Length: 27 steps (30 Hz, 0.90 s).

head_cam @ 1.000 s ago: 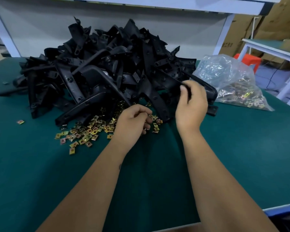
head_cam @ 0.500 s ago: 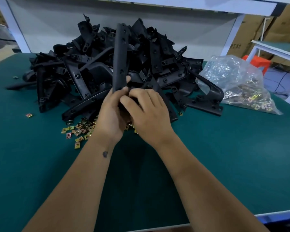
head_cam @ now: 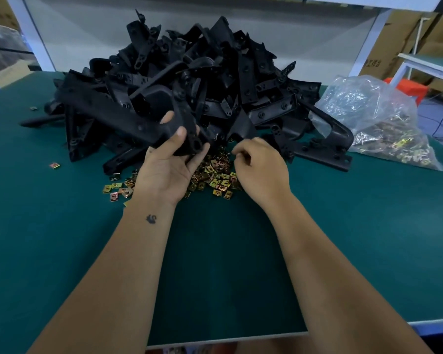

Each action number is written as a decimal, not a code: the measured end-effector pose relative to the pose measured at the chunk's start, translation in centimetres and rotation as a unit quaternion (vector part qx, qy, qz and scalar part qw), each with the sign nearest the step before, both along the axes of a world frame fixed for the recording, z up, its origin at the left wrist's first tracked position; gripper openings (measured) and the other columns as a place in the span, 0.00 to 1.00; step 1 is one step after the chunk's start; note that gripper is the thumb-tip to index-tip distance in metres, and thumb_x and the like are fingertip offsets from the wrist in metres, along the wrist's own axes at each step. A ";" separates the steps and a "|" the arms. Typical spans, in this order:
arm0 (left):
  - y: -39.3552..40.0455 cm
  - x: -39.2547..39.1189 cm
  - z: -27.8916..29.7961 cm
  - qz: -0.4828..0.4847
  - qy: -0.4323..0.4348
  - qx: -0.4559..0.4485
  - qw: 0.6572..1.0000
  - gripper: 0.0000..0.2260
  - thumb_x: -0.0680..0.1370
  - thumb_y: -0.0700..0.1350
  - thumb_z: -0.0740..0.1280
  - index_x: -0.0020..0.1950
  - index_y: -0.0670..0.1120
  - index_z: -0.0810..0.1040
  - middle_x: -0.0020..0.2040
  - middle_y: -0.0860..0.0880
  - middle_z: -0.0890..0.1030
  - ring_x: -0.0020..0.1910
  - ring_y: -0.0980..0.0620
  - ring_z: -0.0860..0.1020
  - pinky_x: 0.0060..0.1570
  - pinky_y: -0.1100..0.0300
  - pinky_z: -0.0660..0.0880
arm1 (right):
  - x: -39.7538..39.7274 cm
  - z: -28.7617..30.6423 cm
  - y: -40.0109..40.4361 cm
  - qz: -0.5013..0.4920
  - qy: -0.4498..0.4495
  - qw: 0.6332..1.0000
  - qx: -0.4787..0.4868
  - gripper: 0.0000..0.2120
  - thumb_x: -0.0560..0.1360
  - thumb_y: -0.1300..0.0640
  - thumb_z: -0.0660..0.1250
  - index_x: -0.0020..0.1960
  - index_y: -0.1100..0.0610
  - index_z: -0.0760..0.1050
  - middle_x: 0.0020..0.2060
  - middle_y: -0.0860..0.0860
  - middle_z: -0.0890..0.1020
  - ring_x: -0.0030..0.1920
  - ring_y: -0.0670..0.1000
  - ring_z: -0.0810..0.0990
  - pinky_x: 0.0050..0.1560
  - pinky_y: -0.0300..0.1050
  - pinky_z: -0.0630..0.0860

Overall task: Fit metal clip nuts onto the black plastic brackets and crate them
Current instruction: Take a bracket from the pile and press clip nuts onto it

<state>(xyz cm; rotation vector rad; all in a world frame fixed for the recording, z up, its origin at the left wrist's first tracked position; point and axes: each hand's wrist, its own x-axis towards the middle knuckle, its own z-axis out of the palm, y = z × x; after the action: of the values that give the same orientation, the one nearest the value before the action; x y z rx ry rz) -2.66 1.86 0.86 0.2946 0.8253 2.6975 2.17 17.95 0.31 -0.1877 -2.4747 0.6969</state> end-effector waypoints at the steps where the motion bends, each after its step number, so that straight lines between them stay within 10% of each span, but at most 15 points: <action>1: 0.0 -0.1 0.0 -0.002 -0.011 0.011 1.000 0.13 0.75 0.38 0.68 0.52 0.55 0.83 0.54 0.48 0.85 0.53 0.50 0.83 0.47 0.52 0.82 | 0.0 0.0 -0.4 0.023 -0.003 1.000 0.008 0.10 0.78 0.58 0.62 0.52 0.52 0.81 0.46 0.44 0.76 0.48 0.47 0.75 0.41 0.42 0.69; 6: 0.2 0.0 0.2 0.000 -0.041 0.022 0.999 0.12 0.77 0.38 0.67 0.55 0.53 0.81 0.52 0.47 0.85 0.50 0.49 0.83 0.41 0.61 0.81 | -0.4 -0.4 -1.9 0.097 -0.113 0.983 0.111 0.23 0.75 0.49 0.64 0.69 0.52 0.75 0.58 0.50 0.76 0.61 0.53 0.67 0.62 0.46 0.65; 11: 0.3 -0.1 0.4 0.012 -0.106 0.000 0.994 0.08 0.65 0.39 0.74 0.44 0.45 0.83 0.48 0.46 0.84 0.52 0.51 0.79 0.27 0.70 0.73 | -0.7 -0.4 -1.9 0.070 -0.088 0.986 0.123 0.16 0.75 0.51 0.66 0.61 0.50 0.80 0.52 0.50 0.78 0.59 0.54 0.69 0.58 0.47 0.64; 17: 0.6 -0.1 0.3 0.027 -0.117 -0.049 0.992 0.28 0.63 0.39 0.76 0.62 0.46 0.75 0.51 0.49 0.83 0.41 0.58 0.78 0.26 0.71 0.69 | -0.8 -0.7 -2.0 0.049 -0.087 0.987 0.125 0.15 0.74 0.48 0.67 0.59 0.49 0.82 0.52 0.50 0.78 0.59 0.54 0.70 0.58 0.46 0.61; 27: 0.7 0.0 0.2 0.034 -0.080 -0.101 0.991 0.17 0.65 0.40 0.76 0.53 0.47 0.78 0.47 0.52 0.84 0.34 0.62 0.78 0.24 0.71 0.65 | -0.4 -0.4 -2.5 0.104 -0.075 0.988 0.085 0.12 0.74 0.52 0.69 0.57 0.50 0.82 0.53 0.50 0.80 0.58 0.54 0.71 0.58 0.46 0.63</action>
<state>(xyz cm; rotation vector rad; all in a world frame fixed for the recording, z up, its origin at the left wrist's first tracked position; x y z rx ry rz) -2.63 2.59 1.01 0.0036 1.0661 2.6268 1.79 15.41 -0.06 0.0872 -2.7089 0.5690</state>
